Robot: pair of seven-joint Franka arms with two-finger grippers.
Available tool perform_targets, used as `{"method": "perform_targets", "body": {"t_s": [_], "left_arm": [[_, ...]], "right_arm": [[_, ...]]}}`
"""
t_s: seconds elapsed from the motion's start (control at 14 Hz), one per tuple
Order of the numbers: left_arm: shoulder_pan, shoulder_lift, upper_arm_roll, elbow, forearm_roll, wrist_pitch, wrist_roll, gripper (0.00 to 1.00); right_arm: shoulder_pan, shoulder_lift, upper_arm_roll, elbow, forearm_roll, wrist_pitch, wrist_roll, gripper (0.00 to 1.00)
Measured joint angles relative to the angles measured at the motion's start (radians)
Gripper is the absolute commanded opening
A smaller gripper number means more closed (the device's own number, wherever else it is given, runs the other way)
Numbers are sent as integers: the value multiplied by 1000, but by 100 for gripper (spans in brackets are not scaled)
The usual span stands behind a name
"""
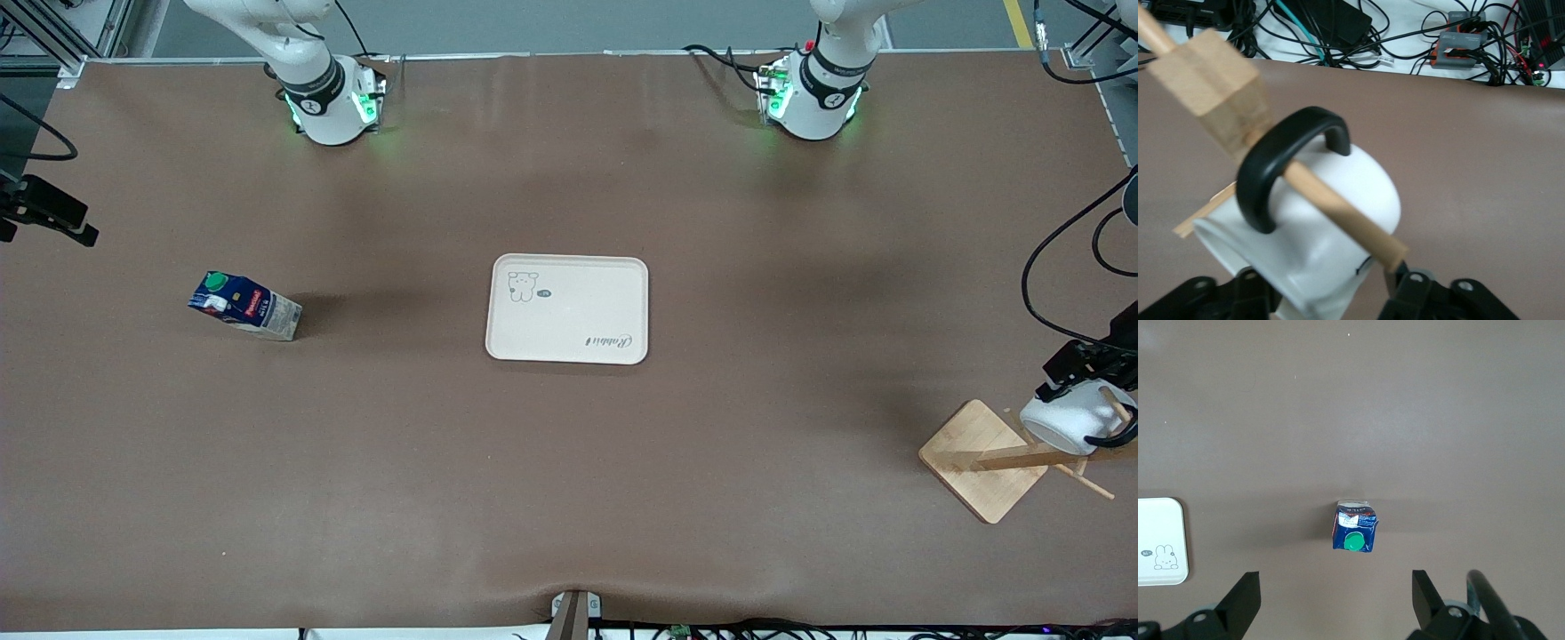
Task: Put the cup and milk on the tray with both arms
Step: 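Grasp the white mug with the left gripper and lift it off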
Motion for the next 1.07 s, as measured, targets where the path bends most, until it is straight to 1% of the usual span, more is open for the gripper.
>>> {"method": "perform_targets", "body": {"t_s": [0.07,0.21,0.29,0.79,1.07], "left_arm": [[-1,-3,-3,0,-2,-6,0,19],[-3,-9,-8,0,-6,-22,0,2],[-5,-10,-11,1,-8,-24,1,0],[-5,-9,-12,3,-8,-17,2,0],[-5,-14,-22,19,-8,-49,2,0]], "right_arm": [[0,0,0,0,0,0,0,100],[0,0,0,0,0,0,0,100],[0,0,0,0,0,0,0,100],[0,1,0,0,0,0,0,100],[0,4,0,0,0,0,0,100]]}}
